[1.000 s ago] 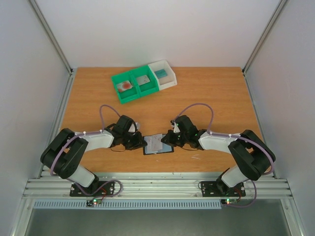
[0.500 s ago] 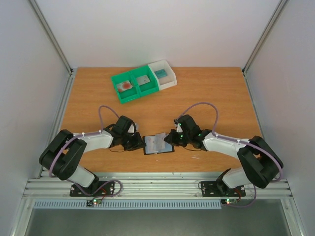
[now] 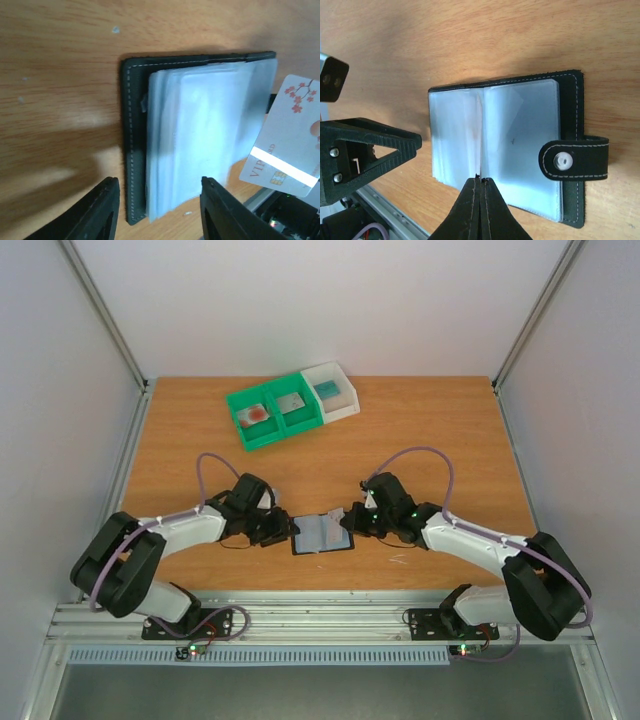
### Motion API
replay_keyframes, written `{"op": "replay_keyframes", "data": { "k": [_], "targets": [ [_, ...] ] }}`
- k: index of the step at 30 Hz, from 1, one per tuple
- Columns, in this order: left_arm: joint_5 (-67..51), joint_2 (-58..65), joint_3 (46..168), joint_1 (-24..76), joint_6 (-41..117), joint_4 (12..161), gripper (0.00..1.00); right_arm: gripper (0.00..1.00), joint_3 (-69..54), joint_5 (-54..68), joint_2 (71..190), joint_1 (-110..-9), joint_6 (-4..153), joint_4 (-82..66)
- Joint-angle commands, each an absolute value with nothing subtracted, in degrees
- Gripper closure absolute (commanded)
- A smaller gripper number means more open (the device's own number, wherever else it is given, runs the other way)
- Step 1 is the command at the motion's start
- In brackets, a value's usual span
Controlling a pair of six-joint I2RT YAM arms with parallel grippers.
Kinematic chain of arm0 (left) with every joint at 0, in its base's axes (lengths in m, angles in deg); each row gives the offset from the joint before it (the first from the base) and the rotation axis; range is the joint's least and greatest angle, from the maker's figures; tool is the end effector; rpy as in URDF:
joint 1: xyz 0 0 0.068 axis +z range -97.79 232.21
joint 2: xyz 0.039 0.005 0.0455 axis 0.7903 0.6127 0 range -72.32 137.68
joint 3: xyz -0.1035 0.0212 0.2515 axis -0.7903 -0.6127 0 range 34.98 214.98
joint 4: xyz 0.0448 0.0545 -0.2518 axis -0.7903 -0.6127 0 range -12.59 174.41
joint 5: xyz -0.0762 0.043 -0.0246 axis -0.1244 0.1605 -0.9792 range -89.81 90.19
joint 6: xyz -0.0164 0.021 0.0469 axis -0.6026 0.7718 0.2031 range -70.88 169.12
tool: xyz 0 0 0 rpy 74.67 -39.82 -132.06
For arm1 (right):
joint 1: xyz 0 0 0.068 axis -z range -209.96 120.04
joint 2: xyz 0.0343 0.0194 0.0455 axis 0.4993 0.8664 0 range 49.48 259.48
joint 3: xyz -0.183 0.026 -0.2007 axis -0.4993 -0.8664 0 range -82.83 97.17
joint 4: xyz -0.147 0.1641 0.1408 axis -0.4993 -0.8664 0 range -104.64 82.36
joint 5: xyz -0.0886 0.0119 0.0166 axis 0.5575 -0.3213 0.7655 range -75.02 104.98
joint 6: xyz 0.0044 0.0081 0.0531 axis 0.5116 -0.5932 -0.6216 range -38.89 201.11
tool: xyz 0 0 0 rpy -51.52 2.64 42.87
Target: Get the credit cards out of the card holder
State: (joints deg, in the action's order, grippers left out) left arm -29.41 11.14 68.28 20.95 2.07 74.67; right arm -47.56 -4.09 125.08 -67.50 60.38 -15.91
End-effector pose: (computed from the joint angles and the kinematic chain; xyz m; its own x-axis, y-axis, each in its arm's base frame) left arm 0.2007 -0.1424 0.1352 -0.9892 -0.1439 -0.0289 -0.0895 0.7475 -0.6582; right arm 0.1921 0.1622 0.1757 -0.8208 -0.2089 -0.5317 -0.4884 0.7395 0.4633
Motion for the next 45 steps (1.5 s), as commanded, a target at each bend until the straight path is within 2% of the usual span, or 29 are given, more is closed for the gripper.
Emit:
{"op": "replay_keyframes", "data": {
  "k": [1, 4, 7, 21, 23, 26, 31, 35, 40, 45],
  "targets": [
    [-29.9, 7.6, 70.3, 20.7, 2.6, 74.2, 0.49, 0.99, -45.3, -3.6, 122.0, -67.3, 60.7, -18.9],
    [-30.2, 5.0, 70.3, 20.7, 2.2, 74.1, 0.41, 0.99, -44.2, -4.9, 121.0, -67.3, 59.9, -20.1],
    [-30.7, 2.3, 70.0, 20.7, 1.8, 75.0, 0.39, 0.99, -44.2, -7.1, 120.5, -67.3, 58.0, -18.2],
    [-41.2, -5.3, 63.4, 20.7, -12.6, 99.3, 0.39, 0.99, -47.1, -15.8, 115.4, -67.5, 46.9, -0.8],
    [-41.7, -6.0, 62.2, 20.7, -14.9, 103.1, 0.41, 0.99, -47.6, -16.0, 115.1, -67.5, 45.8, 0.6],
    [-42.1, -6.5, 60.9, 20.7, -17.4, 107.0, 0.50, 0.99, -48.1, -17.0, 115.4, -67.7, 44.7, 3.1],
    [-42.2, -6.6, 59.5, 20.7, -19.4, 110.7, 0.80, 0.99, -48.9, -17.4, 115.8, -68.0, 44.3, 4.0],
    [-42.5, -6.7, 58.8, 20.7, -20.7, 112.8, 0.98, 0.98, -49.3, -18.2, 115.5, -68.0, 46.0, 3.4],
    [-43.6, -6.6, 59.0, 20.7, -19.2, 112.3, 1.00, 0.89, -47.8, -18.7, 112.3, -67.9, 51.5, -2.7],
    [-46.6, -6.9, 61.1, 20.8, -14.0, 105.8, 1.00, 0.81, -42.8, -15.6, 107.1, -67.8, 63.5, -20.6]
  ]
}}
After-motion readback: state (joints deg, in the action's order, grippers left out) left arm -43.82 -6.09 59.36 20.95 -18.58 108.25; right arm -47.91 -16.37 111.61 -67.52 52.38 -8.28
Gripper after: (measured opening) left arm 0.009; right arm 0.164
